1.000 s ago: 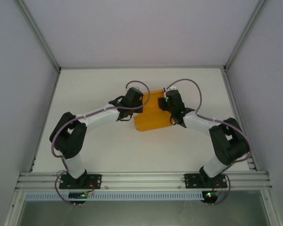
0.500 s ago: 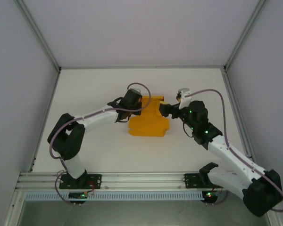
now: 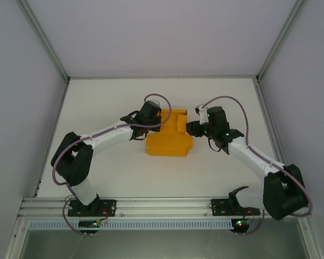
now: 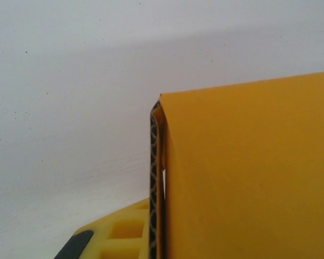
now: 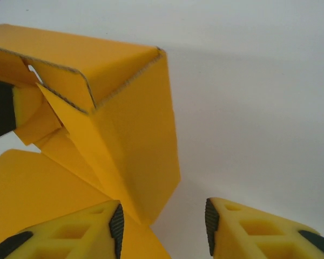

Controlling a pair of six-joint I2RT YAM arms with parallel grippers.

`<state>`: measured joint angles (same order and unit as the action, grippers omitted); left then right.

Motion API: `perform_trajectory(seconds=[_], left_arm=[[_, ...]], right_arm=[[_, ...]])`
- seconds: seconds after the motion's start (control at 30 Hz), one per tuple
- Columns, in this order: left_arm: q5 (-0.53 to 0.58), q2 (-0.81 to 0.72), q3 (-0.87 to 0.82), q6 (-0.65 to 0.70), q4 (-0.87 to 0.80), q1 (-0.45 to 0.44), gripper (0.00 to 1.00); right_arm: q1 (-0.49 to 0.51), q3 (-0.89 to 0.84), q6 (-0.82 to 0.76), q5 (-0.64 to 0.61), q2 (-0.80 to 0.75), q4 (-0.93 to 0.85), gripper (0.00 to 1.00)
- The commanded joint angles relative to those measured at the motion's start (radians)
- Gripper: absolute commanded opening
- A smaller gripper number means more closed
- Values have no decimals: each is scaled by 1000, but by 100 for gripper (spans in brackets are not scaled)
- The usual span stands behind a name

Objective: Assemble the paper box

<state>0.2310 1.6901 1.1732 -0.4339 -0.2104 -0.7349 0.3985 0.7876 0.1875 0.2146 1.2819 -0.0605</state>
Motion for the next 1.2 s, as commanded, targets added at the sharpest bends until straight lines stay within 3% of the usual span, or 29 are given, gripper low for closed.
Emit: perform_trajectory(seconds=[0.0, 0.1, 0.23, 0.4, 0.53, 0.87, 1.03, 1.17], left_arm=[[-12, -18, 12, 6, -9, 3, 0], [-15, -11, 17, 4, -7, 2, 0], [-28, -10, 22, 10, -3, 2, 0], [-56, -9, 23, 23, 12, -1, 0], [-63, -2, 29, 26, 19, -13, 0], [-52, 15, 57, 8, -10, -30, 0], [-39, 11, 61, -7, -10, -40, 0], [0, 18, 80, -38, -44, -46, 0]], right_arm=[[-7, 68, -25, 72, 52, 11, 42], [-9, 92, -28, 92, 96, 15, 40], [-10, 113, -26, 81, 134, 8, 25], [4, 135, -25, 39, 186, 41, 24], [38, 175, 32, -142, 244, 36, 24], [87, 196, 116, -379, 275, 33, 18], [133, 249, 213, -686, 318, -84, 14], [161, 351, 378, -896, 390, -303, 10]])
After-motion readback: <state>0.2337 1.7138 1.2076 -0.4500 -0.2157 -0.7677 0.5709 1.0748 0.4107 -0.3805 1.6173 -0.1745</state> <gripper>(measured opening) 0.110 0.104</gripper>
